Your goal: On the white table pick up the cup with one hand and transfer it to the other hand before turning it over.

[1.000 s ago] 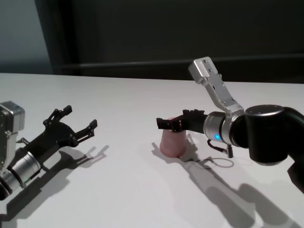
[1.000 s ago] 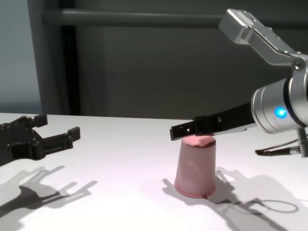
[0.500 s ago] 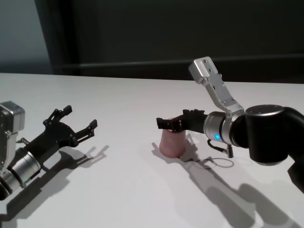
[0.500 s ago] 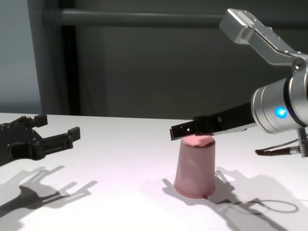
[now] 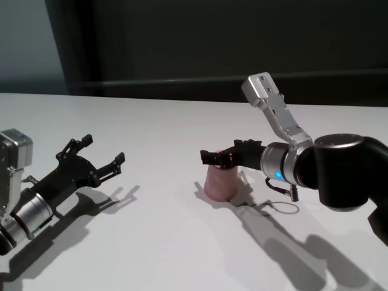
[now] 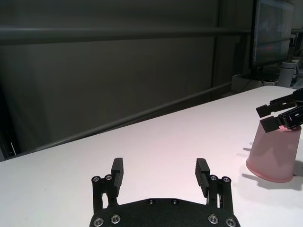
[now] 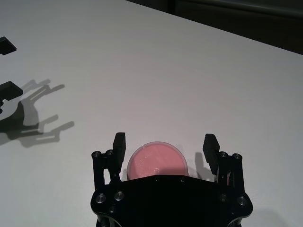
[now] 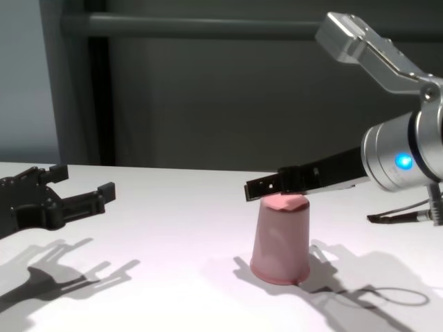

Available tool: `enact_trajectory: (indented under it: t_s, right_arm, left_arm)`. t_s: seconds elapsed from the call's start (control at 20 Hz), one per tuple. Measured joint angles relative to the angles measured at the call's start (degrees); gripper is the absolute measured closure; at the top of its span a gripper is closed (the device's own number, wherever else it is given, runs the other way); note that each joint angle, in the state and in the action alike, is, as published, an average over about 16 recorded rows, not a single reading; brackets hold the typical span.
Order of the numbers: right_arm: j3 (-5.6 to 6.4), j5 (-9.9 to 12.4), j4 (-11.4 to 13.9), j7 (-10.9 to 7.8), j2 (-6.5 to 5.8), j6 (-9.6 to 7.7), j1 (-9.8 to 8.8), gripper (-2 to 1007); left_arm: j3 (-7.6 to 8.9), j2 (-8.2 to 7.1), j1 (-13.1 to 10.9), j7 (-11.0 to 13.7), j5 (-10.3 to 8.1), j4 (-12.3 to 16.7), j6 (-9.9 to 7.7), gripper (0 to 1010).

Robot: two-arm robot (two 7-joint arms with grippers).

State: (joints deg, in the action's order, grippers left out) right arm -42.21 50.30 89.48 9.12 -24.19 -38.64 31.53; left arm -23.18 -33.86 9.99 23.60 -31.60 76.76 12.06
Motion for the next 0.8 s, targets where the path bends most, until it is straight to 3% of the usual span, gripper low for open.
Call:
enact_trajectory:
  t_s: [0.8]
  right_arm:
    - [0.1, 0.0, 0.0, -0.03, 0.1, 0.05, 0.07, 3]
  left_arm:
    - [0.0, 0.0, 0.0, 0.0, 0.0, 0.0, 0.0, 9]
